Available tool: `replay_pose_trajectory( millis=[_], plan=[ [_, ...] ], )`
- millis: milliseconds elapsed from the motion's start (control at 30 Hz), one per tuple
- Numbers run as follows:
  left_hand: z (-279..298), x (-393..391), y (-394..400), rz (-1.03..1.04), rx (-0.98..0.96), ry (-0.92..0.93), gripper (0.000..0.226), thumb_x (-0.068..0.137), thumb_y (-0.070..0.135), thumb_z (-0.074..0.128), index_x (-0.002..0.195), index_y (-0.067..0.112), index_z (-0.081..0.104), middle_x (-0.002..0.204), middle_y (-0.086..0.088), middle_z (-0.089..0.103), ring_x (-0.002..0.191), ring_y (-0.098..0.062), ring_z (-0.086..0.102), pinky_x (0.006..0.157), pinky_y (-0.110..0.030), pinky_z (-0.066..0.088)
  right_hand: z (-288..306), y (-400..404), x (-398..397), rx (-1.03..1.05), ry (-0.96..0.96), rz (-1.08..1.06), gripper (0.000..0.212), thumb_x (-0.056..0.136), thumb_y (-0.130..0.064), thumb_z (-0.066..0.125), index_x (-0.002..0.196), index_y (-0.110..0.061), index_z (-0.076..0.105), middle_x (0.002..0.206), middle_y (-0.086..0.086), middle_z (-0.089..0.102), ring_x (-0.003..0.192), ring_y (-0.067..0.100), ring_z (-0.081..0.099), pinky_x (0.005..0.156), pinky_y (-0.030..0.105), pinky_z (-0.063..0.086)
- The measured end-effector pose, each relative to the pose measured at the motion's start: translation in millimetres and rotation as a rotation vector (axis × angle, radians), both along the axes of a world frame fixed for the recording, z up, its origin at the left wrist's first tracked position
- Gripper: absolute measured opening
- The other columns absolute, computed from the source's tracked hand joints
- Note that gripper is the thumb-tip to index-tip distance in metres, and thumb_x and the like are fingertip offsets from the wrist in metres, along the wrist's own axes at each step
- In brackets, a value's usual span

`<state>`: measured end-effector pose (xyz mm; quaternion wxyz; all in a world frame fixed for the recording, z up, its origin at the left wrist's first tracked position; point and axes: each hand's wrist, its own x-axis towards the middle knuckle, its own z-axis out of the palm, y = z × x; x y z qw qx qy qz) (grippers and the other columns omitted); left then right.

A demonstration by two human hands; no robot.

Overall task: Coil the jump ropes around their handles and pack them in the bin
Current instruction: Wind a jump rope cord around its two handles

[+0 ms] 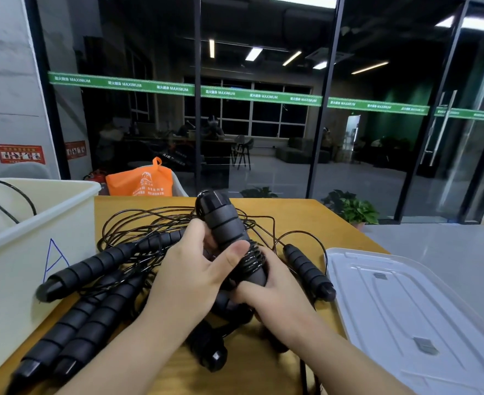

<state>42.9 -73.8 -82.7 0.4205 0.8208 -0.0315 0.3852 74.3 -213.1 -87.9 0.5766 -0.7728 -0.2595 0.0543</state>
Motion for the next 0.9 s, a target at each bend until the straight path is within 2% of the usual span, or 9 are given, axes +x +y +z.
replay_pose_trajectory(
  millis=[133,233,300,433,533,633,700,800,900],
  plan=[
    [1.8,-0.8,10.4,0.061,0.321,-0.147,0.043,0.085,0.067,0.041,0.073,0.025,0.041,0.063,0.008,0.051,0.055,-0.006,0.047,0.046,-0.018,0.032,-1.5,-1.3,3.4,0.245,0.261,0.176,0.052,0.043,-0.024,0.066,0.091,-0.008,0.053,0.068,0.004,0.057,0.05,0.014,0.046,0.041,0.02,0.028],
    [1.4,0.7,15.0,0.086,0.45,-0.249,0.043,0.095,0.063,0.026,0.071,0.027,0.032,0.058,0.01,0.034,0.056,-0.01,0.039,0.046,-0.025,0.031,-1.1,-4.3,3.9,0.474,0.452,0.338,0.053,0.042,-0.021,0.065,0.091,-0.006,0.052,0.072,0.009,0.057,0.048,0.014,0.043,0.037,0.016,0.024],
    [-0.7,2.9,18.5,0.059,0.407,-0.242,0.047,0.094,0.066,0.022,0.071,0.027,0.032,0.054,0.012,0.035,0.054,-0.01,0.041,0.045,-0.03,0.035,1.8,-7.9,3.2,0.593,0.551,0.472,0.054,0.04,-0.018,0.069,0.091,-0.004,0.058,0.074,0.01,0.056,0.048,0.013,0.043,0.034,0.015,0.027],
    [2.0,-0.3,17.7,-0.047,0.241,-0.153,0.068,0.085,0.078,0.02,0.085,0.023,0.058,0.068,0.006,0.063,0.065,-0.007,0.06,0.06,-0.035,0.049,5.7,-10.8,3.2,0.62,0.656,0.792,0.043,0.055,-0.028,0.073,0.094,-0.008,0.07,0.082,0.008,0.06,0.053,0.01,0.047,0.037,0.012,0.032],
    [7.9,-3.6,12.6,-0.145,0.082,-0.069,0.067,0.071,0.09,0.025,0.092,0.033,0.054,0.093,0.026,0.064,0.082,0.006,0.06,0.066,-0.012,0.042,5.4,-9.3,4.6,0.616,0.71,0.925,0.043,0.072,-0.028,0.062,0.11,-0.01,0.064,0.091,0.007,0.058,0.061,0.009,0.051,0.043,0.012,0.036],
    [9.7,-4.4,12.8,-0.304,0.04,0.031,0.071,0.065,0.092,0.031,0.105,0.037,0.054,0.102,0.027,0.064,0.093,0.008,0.06,0.073,-0.006,0.04,1.0,-9.6,9.0,0.626,0.798,0.998,0.045,0.079,-0.028,0.058,0.118,-0.005,0.057,0.095,0.01,0.057,0.065,0.011,0.055,0.046,0.013,0.036],
    [12.5,-8.0,12.7,-0.461,-0.044,0.135,0.066,0.071,0.082,0.042,0.109,0.031,0.06,0.095,0.011,0.07,0.081,-0.001,0.066,0.069,-0.01,0.045,-2.7,-10.2,13.2,0.633,0.831,1.029,0.048,0.081,-0.029,0.057,0.12,-0.002,0.055,0.097,0.012,0.059,0.066,0.013,0.057,0.046,0.014,0.035],
    [23.5,-19.5,10.3,-0.67,-0.254,0.276,0.039,0.085,0.033,0.048,0.109,0.004,0.058,0.071,-0.008,0.067,0.046,-0.01,0.059,0.044,-0.01,0.042,-7.5,-11.4,20.5,0.621,0.798,1.041,0.053,0.083,-0.034,0.055,0.124,-0.001,0.055,0.105,0.014,0.063,0.068,0.013,0.059,0.049,0.015,0.039],
    [24.4,-19.4,12.0,-0.692,-0.312,0.332,0.031,0.083,0.021,0.051,0.104,0.002,0.061,0.071,-0.011,0.065,0.056,-0.014,0.064,0.05,-0.014,0.047,-8.6,-13.2,22.7,0.587,0.755,1.004,0.056,0.08,-0.039,0.056,0.125,-0.005,0.058,0.111,0.013,0.067,0.076,0.015,0.063,0.054,0.016,0.046]
  ],
)
